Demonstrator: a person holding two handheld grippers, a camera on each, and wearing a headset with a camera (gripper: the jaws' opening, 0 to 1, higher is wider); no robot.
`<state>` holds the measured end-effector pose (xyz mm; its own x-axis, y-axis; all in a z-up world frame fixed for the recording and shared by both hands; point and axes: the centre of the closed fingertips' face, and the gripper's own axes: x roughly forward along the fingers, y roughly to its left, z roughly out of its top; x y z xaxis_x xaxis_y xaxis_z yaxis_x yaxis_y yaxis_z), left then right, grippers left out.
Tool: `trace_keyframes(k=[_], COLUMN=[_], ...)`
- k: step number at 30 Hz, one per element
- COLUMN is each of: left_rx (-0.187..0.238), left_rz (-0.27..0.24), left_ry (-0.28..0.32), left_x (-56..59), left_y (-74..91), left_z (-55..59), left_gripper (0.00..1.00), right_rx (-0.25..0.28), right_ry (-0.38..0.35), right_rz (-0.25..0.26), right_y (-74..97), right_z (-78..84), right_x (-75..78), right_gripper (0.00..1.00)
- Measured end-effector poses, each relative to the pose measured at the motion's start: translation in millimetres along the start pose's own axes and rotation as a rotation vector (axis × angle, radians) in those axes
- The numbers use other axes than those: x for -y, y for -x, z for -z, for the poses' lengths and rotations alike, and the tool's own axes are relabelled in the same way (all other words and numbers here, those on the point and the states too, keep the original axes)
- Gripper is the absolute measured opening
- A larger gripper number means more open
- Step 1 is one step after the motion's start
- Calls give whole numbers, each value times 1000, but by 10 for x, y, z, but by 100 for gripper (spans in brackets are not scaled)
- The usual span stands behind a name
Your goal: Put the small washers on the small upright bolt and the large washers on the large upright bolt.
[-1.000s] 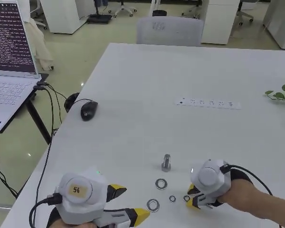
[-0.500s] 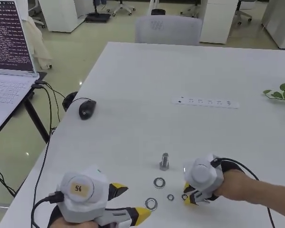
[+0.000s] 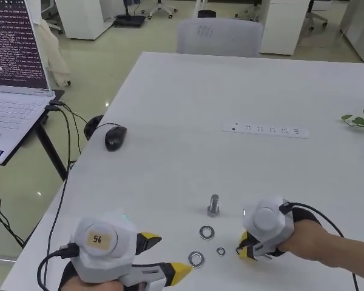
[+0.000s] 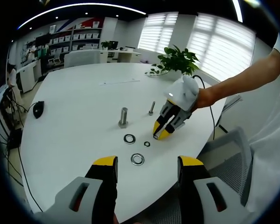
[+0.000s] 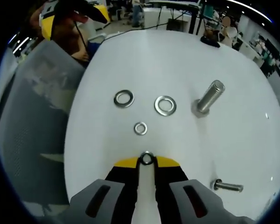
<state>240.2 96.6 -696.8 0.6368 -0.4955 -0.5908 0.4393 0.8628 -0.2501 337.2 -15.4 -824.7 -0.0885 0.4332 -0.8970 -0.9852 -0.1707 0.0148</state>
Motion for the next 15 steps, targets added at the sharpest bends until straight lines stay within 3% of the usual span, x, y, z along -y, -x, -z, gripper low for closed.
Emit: trace_keyframes(k=[8,15], left_rx=[-4,-5], left_rz=[1,1], left_ry=[-1,0], left_x=[2,4], left_y=[-8,-14], left_z=[-3,-4], left_gripper=[51,51], right_rx=[9,46], right_ry=[-20,-100], right_rz=[16,36], right_y=[29,84], right_z=[42,92], right_x=[-10,-7], right_gripper=[13,13])
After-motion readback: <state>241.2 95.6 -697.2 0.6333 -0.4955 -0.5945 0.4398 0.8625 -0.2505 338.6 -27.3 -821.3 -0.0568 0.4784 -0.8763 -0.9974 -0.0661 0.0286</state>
